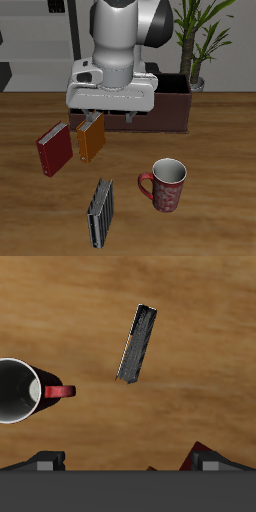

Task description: Place the striped book into the back desk caddy's right compartment

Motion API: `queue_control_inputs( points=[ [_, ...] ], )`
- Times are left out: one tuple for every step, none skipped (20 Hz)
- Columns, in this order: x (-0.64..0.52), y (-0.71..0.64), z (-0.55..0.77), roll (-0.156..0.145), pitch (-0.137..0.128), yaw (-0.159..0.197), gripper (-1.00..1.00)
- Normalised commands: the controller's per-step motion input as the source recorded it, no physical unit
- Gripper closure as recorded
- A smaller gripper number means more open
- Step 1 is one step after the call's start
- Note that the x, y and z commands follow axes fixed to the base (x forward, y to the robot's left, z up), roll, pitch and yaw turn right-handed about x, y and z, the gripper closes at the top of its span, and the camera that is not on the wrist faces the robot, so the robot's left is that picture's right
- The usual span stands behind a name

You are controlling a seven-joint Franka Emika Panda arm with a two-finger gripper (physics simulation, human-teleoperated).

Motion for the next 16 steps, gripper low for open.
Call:
queue_control_inputs(
  points=[
    [0.42,0.14,-0.04,0.028,0.004,0.074,-1.00],
    [0.32,0.03,-0.01,-0.038,-0.037,0.007,-1.00],
    [0.35,0.04,-0.01,-0.005,-0.005,0.022,-1.00],
    [0.11,-0.04,-0.03,-0.023,-0.004,-0.039,-1.00],
    [0.28,0.04,-0.01,0.037,-0.012,-0.055,-1.00],
    [0.37,-0.11,0.01,-0.051,-0.032,0.033,-1.00],
    [-0.12,-0.02,-0.04,0.000,0.000,0.000,-1.00],
    [0.39,-0.03,0.04,-0.015,-0.052,-0.033,-1.00],
    [0.16,-0.07,0.04,-0.029,-0.027,-0.024,-1.00],
    [0.25,-0.04,0.07,-0.047,-0.023,-0.062,-1.00],
    [0.25,0.03,0.06,-0.009,-0.076,0.034,-1.00],
    [0.22,0.03,-0.04,-0.035,-0.044,-0.023,-1.00],
    [0.16,0.07,-0.03,0.047,-0.059,0.052,-1.00],
    [0.18,-0.06,-0.07,-0.038,-0.057,-0.078,-1.00],
    [-0.05,0.02,-0.02,0.000,0.000,0.000,-1.00],
    [0.17,0.03,-0.11,0.080,-0.005,-0.065,-1.00]
  ],
)
